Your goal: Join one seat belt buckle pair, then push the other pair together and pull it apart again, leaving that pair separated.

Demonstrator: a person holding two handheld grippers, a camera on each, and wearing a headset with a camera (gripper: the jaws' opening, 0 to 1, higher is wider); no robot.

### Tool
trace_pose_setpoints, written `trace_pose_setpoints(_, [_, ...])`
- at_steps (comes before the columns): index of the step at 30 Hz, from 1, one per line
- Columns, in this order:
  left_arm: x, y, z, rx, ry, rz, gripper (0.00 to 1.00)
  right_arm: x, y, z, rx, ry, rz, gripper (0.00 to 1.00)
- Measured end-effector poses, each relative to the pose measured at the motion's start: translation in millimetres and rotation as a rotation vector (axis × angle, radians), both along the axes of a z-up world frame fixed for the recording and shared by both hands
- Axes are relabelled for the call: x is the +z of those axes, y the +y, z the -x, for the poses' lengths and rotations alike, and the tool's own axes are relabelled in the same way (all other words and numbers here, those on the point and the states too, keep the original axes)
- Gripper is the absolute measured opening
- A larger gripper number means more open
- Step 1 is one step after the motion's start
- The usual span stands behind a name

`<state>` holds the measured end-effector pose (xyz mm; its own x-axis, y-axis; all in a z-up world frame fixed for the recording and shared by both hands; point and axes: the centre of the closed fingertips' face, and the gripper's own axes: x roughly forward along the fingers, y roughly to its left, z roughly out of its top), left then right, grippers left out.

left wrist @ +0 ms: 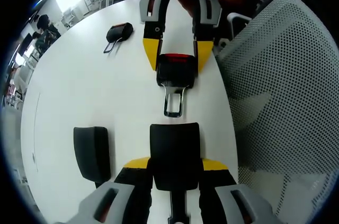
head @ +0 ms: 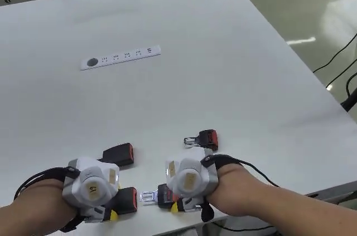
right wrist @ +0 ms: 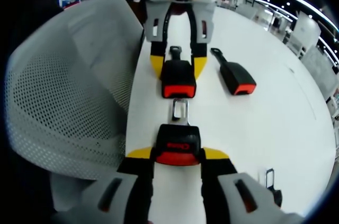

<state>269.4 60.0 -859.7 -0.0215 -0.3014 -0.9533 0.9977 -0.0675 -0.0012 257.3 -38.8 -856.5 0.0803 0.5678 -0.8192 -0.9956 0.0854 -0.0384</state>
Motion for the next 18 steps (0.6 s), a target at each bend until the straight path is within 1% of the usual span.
trace_pose_setpoints(9, [-0.2,0.1,-0.2,0.002,0.0,-0.005,0.34,-0.3,8.4,-0.5,0.013,-0.005,0.003,0.33])
trace_pose_setpoints(18, [-0.3,0.3,0.0,0.004,0.0,-0.006,0.34,0.3,9.6,-2.7,0.021,-0.016,0.009,0.33])
